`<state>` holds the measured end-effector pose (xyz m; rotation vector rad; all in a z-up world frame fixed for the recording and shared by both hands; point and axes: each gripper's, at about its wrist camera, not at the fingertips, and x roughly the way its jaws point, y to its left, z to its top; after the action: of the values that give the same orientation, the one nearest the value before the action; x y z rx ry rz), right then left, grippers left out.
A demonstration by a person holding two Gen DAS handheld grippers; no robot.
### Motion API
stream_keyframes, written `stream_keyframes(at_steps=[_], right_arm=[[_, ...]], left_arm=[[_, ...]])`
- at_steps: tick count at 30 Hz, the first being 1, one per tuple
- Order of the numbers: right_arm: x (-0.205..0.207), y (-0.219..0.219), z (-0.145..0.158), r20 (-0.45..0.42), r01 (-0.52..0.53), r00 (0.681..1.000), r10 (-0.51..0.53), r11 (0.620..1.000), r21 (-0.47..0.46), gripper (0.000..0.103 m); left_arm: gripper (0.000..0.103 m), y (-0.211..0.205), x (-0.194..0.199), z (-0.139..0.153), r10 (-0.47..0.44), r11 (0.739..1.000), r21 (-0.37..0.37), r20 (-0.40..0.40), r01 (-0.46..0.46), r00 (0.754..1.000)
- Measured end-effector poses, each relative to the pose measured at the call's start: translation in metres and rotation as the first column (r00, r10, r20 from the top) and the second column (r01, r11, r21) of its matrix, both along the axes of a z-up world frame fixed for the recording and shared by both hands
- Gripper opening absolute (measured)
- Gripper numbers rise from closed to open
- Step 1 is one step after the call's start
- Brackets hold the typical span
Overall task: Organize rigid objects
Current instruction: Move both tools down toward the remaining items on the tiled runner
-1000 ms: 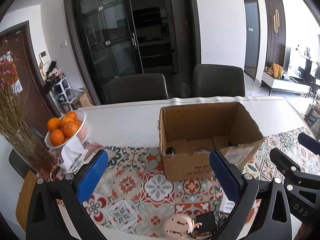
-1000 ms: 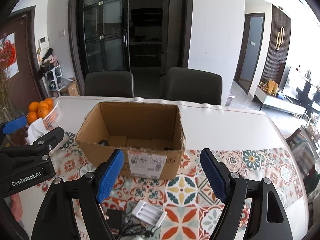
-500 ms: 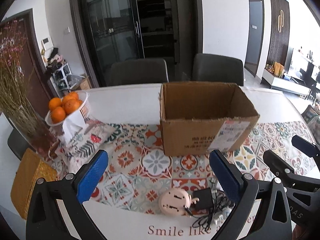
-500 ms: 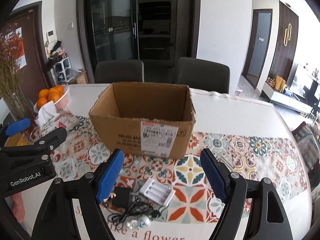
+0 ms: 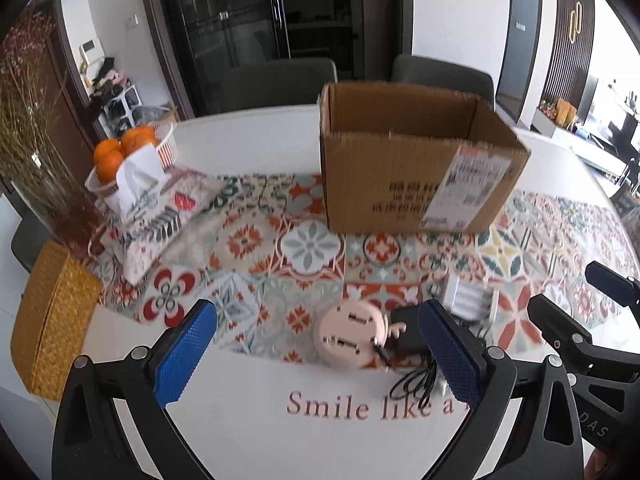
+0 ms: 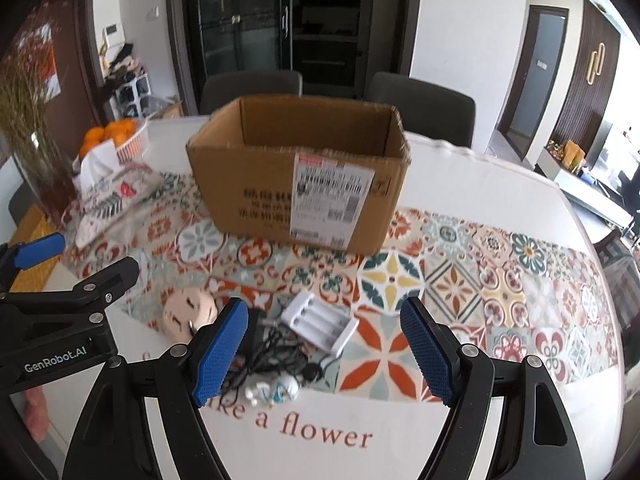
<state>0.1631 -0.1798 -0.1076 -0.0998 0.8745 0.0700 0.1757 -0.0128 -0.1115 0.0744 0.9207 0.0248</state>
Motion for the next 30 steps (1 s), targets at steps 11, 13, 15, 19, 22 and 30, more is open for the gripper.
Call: stream_keyframes(at_steps=[11,13,15,19,22,30], right_arm=[[-0.010,0.007,-0.043,-0.134,-0.063,0.989,0.063,0.998,0.008,0.079],[-0.010,0.008,-0.052,-0.161,-0.073,0.984,0.073,0.997,0.007,0.079],[-0.011,0.010,-0.059,-0.179,-0.086,0.980,0.086,0.996,0.005,0.079],[-0.011,0.013,-0.071,-0.208,-0.115,0.972,0.113,0.993,0.001,0.079],[-0.009,0.017,-0.081,-0.234,-0.136,0.963,0.133,0.991,0.007,0.079],[-0.003,0.020,-0.106,-0.292,-0.167,0.942,0.167,0.986,0.024,0.077]], left_arm=[[0.102,0.002,-0.017,-0.044,0.018,0.999,0.034,-0.114,-0.015,0.993],[0.102,0.004,-0.019,-0.051,0.024,0.999,0.031,-0.137,-0.020,0.990],[0.102,0.006,-0.022,-0.059,0.030,0.999,0.029,-0.157,-0.026,0.987],[0.102,0.008,-0.025,-0.072,0.041,0.999,0.031,-0.190,-0.036,0.981],[0.102,0.009,-0.026,-0.079,0.044,0.999,0.034,-0.209,-0.038,0.977],[0.102,0.012,-0.025,-0.097,0.060,0.998,0.041,-0.248,-0.052,0.967]])
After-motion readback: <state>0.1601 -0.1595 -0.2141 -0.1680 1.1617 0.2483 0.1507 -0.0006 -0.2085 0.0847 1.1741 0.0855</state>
